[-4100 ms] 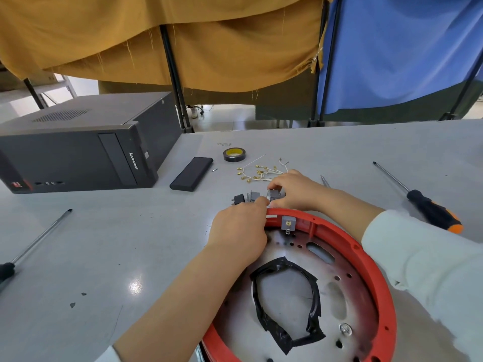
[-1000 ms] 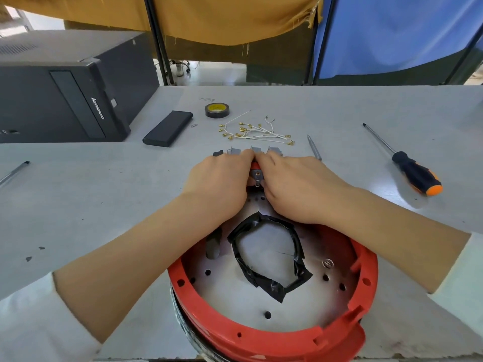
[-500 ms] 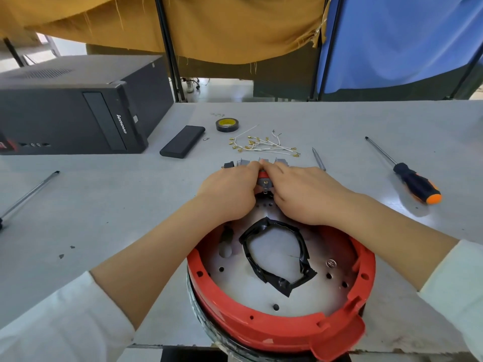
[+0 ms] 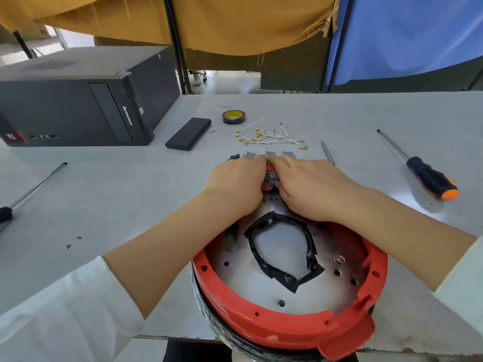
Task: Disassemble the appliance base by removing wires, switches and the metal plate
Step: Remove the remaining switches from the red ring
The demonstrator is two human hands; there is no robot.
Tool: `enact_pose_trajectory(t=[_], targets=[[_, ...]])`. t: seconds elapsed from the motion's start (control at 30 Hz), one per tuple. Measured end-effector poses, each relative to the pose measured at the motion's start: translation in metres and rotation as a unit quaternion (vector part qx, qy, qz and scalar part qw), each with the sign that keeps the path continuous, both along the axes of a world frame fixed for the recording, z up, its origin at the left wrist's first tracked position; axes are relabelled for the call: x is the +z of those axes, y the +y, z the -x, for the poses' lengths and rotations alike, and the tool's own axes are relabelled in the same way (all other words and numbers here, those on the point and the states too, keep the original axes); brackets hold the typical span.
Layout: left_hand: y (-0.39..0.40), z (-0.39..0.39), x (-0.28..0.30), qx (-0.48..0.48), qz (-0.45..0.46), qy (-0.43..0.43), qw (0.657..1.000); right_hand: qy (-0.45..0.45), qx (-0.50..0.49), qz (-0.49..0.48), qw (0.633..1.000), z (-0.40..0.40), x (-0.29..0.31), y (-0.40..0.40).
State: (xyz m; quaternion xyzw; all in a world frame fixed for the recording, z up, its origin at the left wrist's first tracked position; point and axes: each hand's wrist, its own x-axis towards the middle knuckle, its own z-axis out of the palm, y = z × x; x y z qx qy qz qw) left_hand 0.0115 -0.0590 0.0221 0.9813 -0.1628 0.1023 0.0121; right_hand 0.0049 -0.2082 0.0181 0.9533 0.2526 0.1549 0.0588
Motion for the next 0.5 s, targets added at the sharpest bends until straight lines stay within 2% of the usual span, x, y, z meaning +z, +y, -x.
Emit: enact_pose_trajectory(t=[0.5], targets=[[-0.0034, 0.0031, 0.0071, -0.001, -0.006, -0.014, 1.000, -0.006, -0.013, 0.082, 0.997, 0.0029, 0.0032, 0.0039]])
